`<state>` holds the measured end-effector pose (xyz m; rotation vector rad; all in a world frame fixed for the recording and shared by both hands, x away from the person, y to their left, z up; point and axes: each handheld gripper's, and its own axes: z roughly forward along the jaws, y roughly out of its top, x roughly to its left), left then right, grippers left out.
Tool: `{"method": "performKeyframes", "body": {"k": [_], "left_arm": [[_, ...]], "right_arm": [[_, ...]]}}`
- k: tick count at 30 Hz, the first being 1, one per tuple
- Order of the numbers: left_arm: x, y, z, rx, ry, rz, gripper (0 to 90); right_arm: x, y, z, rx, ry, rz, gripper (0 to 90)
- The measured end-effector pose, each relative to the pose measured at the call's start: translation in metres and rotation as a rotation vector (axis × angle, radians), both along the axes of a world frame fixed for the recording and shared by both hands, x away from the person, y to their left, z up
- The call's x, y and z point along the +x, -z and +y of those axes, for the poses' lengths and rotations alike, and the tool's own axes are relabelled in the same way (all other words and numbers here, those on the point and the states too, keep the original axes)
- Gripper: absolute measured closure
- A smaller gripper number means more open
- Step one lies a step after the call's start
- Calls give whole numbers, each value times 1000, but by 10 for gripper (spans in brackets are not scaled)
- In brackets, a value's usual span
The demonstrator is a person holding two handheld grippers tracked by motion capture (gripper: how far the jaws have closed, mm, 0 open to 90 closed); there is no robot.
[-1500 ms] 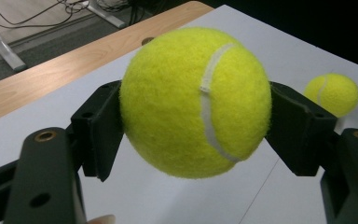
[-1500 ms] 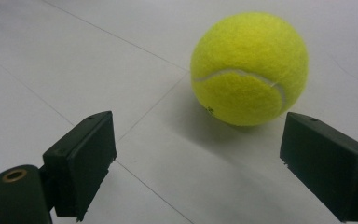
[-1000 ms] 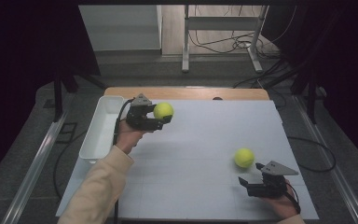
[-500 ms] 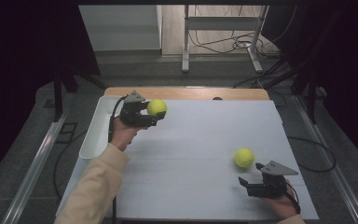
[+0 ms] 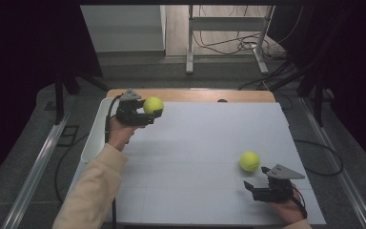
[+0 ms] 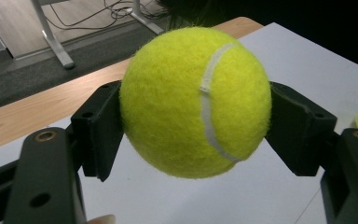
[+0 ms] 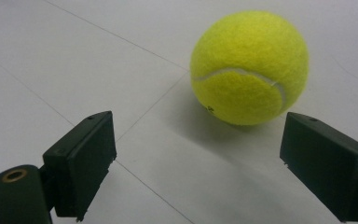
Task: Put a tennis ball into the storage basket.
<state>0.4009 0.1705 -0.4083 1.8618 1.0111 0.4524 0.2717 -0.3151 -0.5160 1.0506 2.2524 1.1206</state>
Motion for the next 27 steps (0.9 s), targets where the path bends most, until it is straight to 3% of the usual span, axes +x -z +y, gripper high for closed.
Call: {"method": "performKeyframes", "body": {"k": [27], "left_arm": [[9, -2, 34, 0, -103, 20, 262]], "right_arm": [[0, 0, 0, -2, 3, 0, 109]]}}
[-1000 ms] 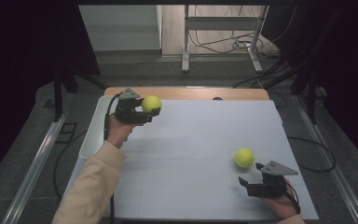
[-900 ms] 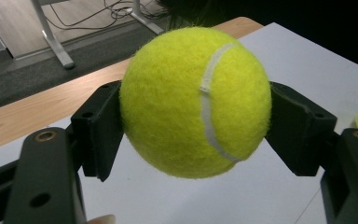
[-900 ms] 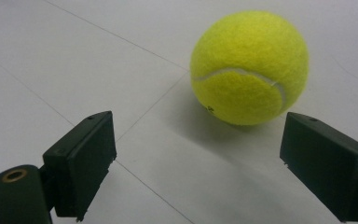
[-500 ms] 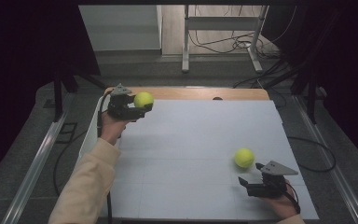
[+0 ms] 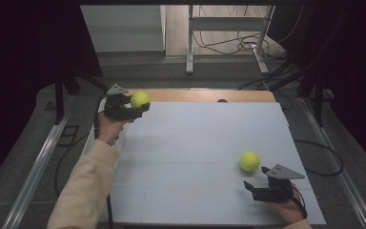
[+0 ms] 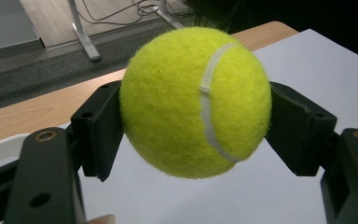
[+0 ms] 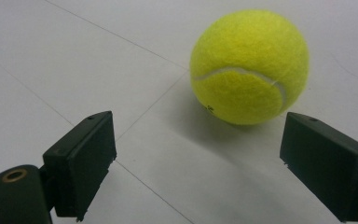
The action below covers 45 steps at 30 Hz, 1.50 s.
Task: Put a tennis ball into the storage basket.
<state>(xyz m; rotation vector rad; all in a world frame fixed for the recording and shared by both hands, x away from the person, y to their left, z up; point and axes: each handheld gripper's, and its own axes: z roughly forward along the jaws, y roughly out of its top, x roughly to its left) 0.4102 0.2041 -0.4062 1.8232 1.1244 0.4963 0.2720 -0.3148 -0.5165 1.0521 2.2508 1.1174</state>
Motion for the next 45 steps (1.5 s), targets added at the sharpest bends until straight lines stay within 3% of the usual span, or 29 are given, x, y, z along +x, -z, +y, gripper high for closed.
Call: {"method": "performKeyframes", "body": {"k": [20, 45], "left_arm": [[3, -1, 19, 22, -58, 13, 262], [-5, -5, 48, 47, -120, 22, 262]], "right_arm": [[0, 0, 0, -2, 2, 1, 109], [0, 0, 0, -5, 3, -1, 110]]}}
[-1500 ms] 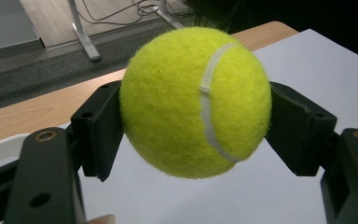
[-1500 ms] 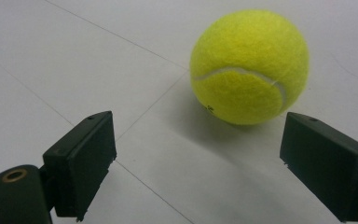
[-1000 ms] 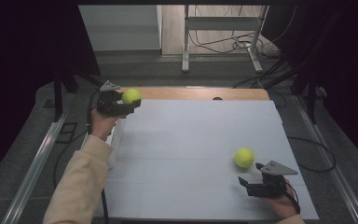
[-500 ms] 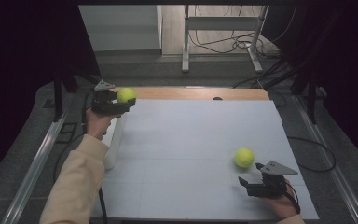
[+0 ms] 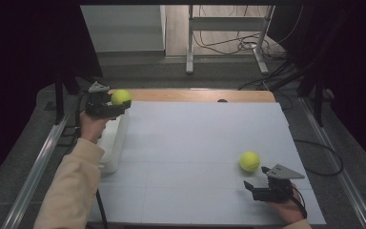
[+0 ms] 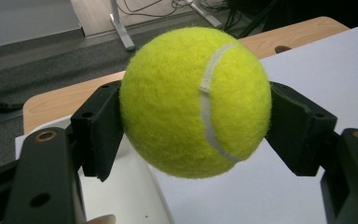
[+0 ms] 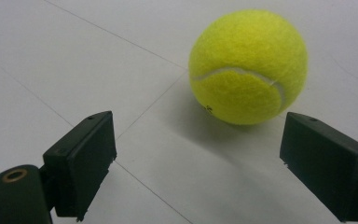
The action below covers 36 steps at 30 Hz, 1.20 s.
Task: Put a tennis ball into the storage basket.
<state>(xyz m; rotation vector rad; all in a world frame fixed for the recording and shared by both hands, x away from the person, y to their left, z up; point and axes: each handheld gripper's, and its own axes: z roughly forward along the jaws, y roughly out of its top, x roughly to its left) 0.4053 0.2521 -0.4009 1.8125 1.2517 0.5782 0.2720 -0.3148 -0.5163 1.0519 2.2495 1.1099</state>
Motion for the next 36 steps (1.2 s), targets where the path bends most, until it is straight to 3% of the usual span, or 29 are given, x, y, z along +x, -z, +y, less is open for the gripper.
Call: {"method": "performKeyframes", "body": {"k": [20, 36], "left_arm": [[3, 8, 18, 47, -50, 47, 262], [13, 26, 27, 100, -92, 122, 261]], "right_arm": [[0, 0, 0, -1, 0, 0, 110], [0, 0, 0, 0, 0, 1, 110]]}}
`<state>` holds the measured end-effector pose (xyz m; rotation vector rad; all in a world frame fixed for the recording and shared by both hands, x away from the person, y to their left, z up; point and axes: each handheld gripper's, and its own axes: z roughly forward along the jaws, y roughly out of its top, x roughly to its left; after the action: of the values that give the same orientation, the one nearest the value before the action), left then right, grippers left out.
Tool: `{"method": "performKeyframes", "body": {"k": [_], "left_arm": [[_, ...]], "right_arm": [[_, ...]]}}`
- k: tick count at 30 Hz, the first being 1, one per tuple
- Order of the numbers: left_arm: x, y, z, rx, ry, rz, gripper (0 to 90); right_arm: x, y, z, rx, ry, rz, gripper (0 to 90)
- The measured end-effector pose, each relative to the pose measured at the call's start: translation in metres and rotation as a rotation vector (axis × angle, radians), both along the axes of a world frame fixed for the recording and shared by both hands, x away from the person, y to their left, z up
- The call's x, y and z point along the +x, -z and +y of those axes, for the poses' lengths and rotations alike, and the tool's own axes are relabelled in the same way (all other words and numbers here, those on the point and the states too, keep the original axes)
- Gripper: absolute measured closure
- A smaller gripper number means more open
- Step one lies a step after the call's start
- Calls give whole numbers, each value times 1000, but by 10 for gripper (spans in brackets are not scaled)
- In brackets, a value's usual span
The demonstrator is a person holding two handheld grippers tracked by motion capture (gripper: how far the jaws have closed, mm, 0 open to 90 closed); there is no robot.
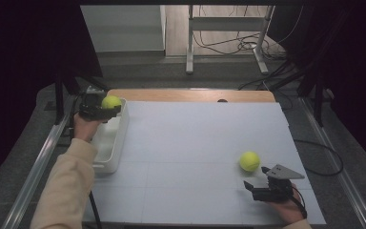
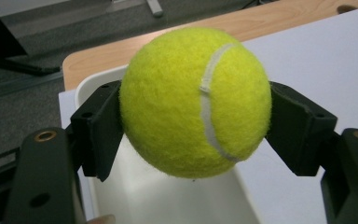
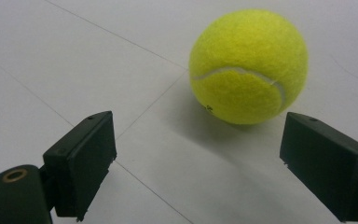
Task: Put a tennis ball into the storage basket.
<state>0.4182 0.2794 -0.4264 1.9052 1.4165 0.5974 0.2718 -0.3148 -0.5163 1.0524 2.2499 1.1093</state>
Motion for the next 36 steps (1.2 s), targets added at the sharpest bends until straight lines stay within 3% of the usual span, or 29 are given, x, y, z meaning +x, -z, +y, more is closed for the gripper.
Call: {"method": "performKeyframes", "body": {"k": [13, 33, 36], "left_arm": [[5, 11, 0, 20, -8, 55, 260], [3, 11, 1, 10, -9, 58, 256], [3, 11, 2, -17, -6, 51, 233]], "right_arm": [[0, 1, 0, 0, 3, 0, 110], [0, 0, 0, -3, 7, 3, 110], [0, 1, 0, 0, 8, 2, 110]]}}
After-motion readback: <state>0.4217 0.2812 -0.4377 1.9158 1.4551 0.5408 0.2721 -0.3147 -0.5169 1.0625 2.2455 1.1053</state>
